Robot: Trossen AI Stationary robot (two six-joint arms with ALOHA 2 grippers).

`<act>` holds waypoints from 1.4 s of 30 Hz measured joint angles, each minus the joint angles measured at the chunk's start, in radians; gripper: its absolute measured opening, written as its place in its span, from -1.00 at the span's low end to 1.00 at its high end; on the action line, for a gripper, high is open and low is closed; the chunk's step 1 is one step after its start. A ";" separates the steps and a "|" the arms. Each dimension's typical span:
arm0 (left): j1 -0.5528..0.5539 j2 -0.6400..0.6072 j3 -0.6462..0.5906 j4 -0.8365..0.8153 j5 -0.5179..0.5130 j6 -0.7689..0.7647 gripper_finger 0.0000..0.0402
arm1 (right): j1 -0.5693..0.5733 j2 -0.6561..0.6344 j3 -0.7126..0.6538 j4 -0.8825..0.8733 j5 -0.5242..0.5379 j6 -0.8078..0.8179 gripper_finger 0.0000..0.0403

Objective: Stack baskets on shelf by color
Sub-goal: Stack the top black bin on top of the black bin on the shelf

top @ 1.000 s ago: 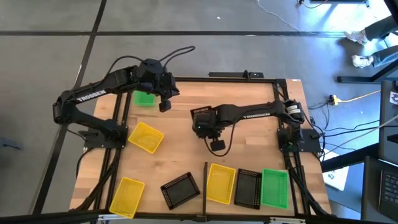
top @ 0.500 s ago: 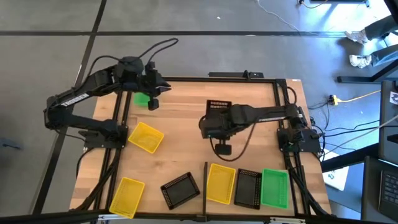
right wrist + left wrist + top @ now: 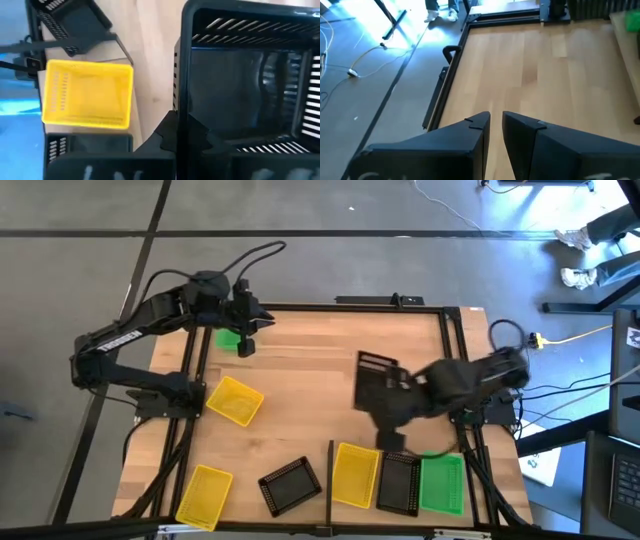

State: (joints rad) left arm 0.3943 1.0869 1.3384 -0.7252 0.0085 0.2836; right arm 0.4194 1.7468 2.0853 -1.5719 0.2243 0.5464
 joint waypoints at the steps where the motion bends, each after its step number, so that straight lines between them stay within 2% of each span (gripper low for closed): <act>1: 0.000 0.004 0.000 0.001 0.000 -0.007 -0.79 | 0.016 -0.034 -0.037 0.000 0.020 0.034 -1.00; 7: 0.001 0.017 0.000 0.021 -0.006 -0.021 -0.79 | 0.096 -0.251 -0.304 -0.003 0.033 0.258 -1.00; 12: 0.010 0.041 0.002 0.039 -0.053 -0.063 -0.79 | 0.163 -0.310 -0.429 0.065 -0.047 0.341 -1.00; 16: 0.034 0.041 0.002 0.042 -0.121 -0.072 -0.79 | 0.210 -0.307 -0.468 0.185 -0.156 0.379 -1.00; 20: 0.056 0.042 0.001 0.051 -0.128 -0.074 -0.79 | 0.263 -0.307 -0.500 0.366 -0.225 0.422 -1.00; 28: 0.108 0.042 0.001 0.080 -0.128 -0.074 -0.79 | 0.330 -0.296 -0.569 0.625 -0.281 0.562 -1.00; 42: 0.169 0.042 0.001 0.083 -0.127 -0.073 -0.79 | 0.338 -0.210 -0.572 0.661 -0.353 0.579 -1.00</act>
State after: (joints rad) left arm 0.5632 1.1286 1.3396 -0.6418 -0.1188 0.2108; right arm 0.7578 1.5365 1.5135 -0.9111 -0.1287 1.1255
